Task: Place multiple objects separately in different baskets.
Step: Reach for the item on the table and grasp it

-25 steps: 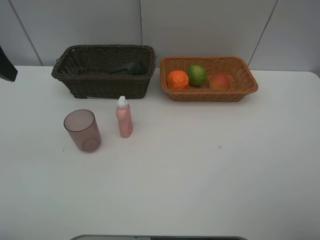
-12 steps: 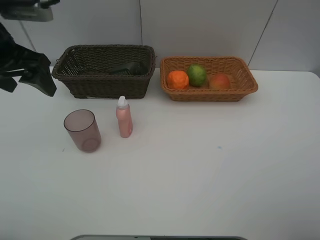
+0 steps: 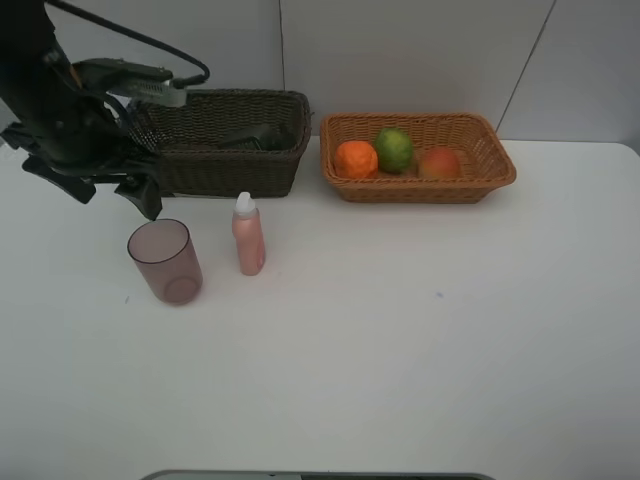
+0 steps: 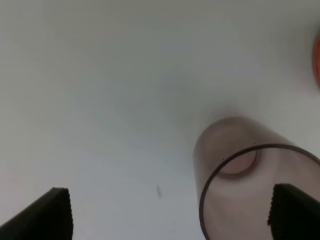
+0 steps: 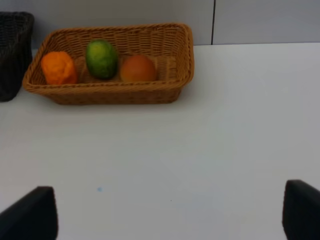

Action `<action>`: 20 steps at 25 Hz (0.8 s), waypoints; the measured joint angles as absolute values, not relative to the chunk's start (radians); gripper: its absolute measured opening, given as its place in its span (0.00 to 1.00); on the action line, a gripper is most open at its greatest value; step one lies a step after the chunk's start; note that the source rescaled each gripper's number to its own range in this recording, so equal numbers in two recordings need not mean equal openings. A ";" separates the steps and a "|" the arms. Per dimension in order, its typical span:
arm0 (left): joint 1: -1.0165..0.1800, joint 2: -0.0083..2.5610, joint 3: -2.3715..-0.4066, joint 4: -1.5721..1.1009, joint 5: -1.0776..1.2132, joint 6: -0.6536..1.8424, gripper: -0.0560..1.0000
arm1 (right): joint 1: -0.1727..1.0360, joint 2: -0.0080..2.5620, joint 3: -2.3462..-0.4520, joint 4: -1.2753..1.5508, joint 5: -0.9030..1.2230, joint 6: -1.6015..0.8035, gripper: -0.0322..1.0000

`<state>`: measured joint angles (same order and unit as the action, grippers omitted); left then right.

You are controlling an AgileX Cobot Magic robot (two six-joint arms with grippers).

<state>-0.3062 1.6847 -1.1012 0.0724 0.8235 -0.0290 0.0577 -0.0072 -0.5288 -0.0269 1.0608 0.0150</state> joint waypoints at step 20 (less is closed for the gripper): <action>-0.336 1.748 -0.984 0.097 0.649 -0.029 1.00 | 0.058 -0.007 -0.529 -0.027 1.061 0.015 1.00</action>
